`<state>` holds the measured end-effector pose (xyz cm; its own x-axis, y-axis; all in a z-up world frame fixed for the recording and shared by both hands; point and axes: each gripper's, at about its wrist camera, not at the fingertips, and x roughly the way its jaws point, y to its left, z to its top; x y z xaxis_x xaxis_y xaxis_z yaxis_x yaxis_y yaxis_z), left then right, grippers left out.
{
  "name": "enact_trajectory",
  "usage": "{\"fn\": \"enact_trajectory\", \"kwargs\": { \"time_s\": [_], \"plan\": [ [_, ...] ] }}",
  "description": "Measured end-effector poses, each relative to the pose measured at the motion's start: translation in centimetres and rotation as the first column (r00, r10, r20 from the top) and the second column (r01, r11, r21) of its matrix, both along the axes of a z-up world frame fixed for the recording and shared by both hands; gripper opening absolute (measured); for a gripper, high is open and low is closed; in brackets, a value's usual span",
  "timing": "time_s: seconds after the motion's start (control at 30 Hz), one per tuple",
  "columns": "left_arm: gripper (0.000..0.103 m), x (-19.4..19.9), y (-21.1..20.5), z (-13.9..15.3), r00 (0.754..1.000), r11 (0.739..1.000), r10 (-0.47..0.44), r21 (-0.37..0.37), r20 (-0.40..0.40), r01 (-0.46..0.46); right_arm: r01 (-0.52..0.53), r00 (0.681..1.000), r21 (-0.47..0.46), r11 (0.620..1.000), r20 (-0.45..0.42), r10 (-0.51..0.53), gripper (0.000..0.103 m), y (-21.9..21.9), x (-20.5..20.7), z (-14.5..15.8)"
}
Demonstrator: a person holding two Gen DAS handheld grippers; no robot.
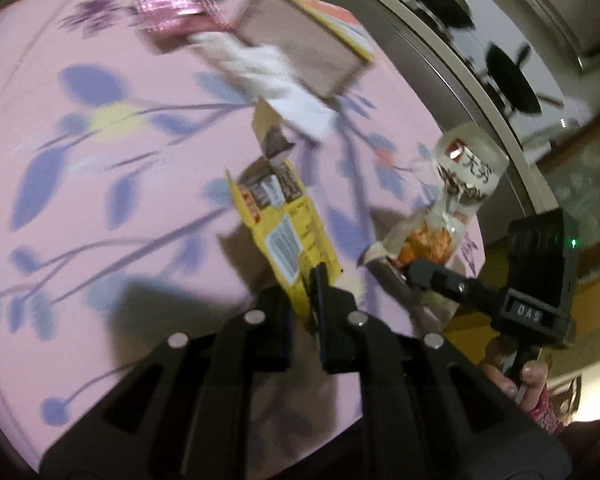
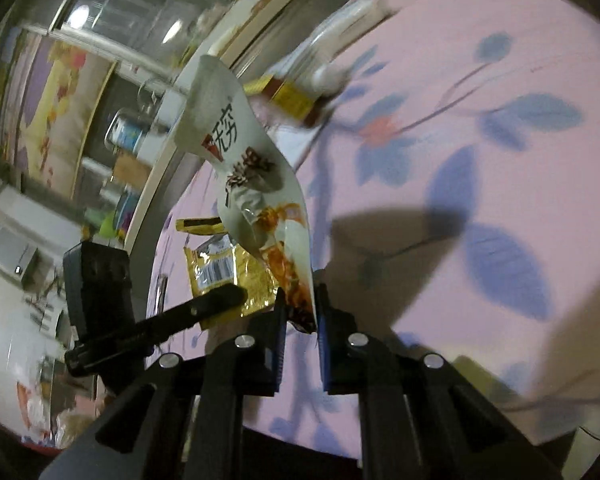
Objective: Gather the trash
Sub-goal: 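Carry the packet with the right tool while the left tool carries the wrapper into the beige bin, then move both open tools back over the yellow box and white tissue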
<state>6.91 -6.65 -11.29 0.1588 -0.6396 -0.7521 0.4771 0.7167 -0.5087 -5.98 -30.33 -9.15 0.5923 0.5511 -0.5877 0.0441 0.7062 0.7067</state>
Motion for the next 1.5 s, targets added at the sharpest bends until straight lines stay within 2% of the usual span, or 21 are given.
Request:
{"fn": "enact_trajectory", "kwargs": {
  "time_s": [0.13, 0.43, 0.53, 0.67, 0.77, 0.87, 1.03, 1.2, 1.23, 1.27, 1.3, 1.33, 1.37, 1.5],
  "plan": [
    [0.009, -0.3, -4.7, 0.5, 0.995, 0.995, -0.099, 0.022, 0.021, 0.099, 0.088, 0.996, 0.017, 0.996, 0.02, -0.089, 0.011, -3.1, -0.8, 0.2],
    [0.009, 0.9, -13.8, 1.8, 0.969, 0.969, -0.242, 0.057, 0.055, 0.239, 0.222, 0.973, 0.044, 0.974, 0.05, -0.224, 0.011, -8.7, -1.7, 0.0],
    [0.009, 1.4, -16.8, 2.6, 0.958, 0.96, -0.277, 0.064, 0.076, 0.272, 0.274, 0.958, 0.053, 0.96, 0.07, -0.277, 0.011, -11.7, -1.6, 0.2],
    [0.009, 2.8, -22.2, 4.0, 0.939, 0.944, -0.328, 0.055, 0.104, 0.324, 0.368, 0.922, 0.05, 0.929, 0.108, -0.371, 0.011, -16.0, -1.2, 1.2],
    [0.009, 3.9, -26.9, 4.9, 0.926, 0.933, -0.36, 0.034, 0.116, 0.358, 0.457, 0.88, 0.035, 0.889, 0.124, -0.458, 0.011, -20.6, -0.8, 1.9],
    [0.009, 4.8, -31.9, 5.5, 0.913, 0.92, -0.389, 0.01, 0.121, 0.391, 0.513, 0.853, -0.005, 0.859, 0.122, -0.508, 0.011, -23.9, -0.5, 2.0],
    [0.009, 5.7, -38.0, 5.2, 0.897, 0.908, -0.417, 0.034, 0.149, 0.417, 0.551, 0.833, -0.094, 0.829, 0.111, -0.541, 0.011, -26.6, 0.6, 1.6],
    [0.01, 7.0, -41.2, 2.8, 0.907, 0.913, -0.406, 0.1, 0.112, 0.396, 0.562, 0.826, -0.173, 0.809, 0.081, -0.557, 0.014, -26.7, 2.3, 0.6],
    [0.016, 7.2, -41.5, 2.3, 0.911, 0.913, -0.403, 0.119, 0.094, 0.391, 0.56, 0.827, -0.182, 0.808, 0.077, -0.556, 0.016, -26.8, 2.4, 0.3],
    [0.022, 7.6, -41.8, 1.7, 0.915, 0.912, -0.398, 0.133, 0.067, 0.387, 0.561, 0.827, -0.189, 0.806, 0.075, -0.558, 0.028, -27.2, 2.2, 0.1],
    [0.036, 7.8, -41.9, 1.5, 0.919, 0.914, -0.39, 0.142, 0.051, 0.38, 0.567, 0.822, -0.2, 0.799, 0.077, -0.564, 0.051, -27.1, 2.4, 0.1],
    [0.045, 8.0, -41.8, 1.4, 0.926, 0.921, -0.373, 0.145, 0.052, 0.362, 0.579, 0.815, -0.196, 0.792, 0.104, -0.57, 0.059, -26.9, 2.2, 0.2],
    [0.047, 8.1, -41.8, 1.7, 0.93, 0.926, -0.363, 0.139, 0.064, 0.351, 0.592, 0.805, -0.204, 0.779, 0.123, -0.58, 0.071, -27.1, 1.4, 0.1],
    [0.048, 8.2, -41.1, 3.3, 0.932, 0.933, -0.352, 0.104, 0.082, 0.344, 0.618, 0.786, -0.189, 0.763, 0.17, -0.595, 0.072, -26.8, 0.1, 0.9]
  ]
}}
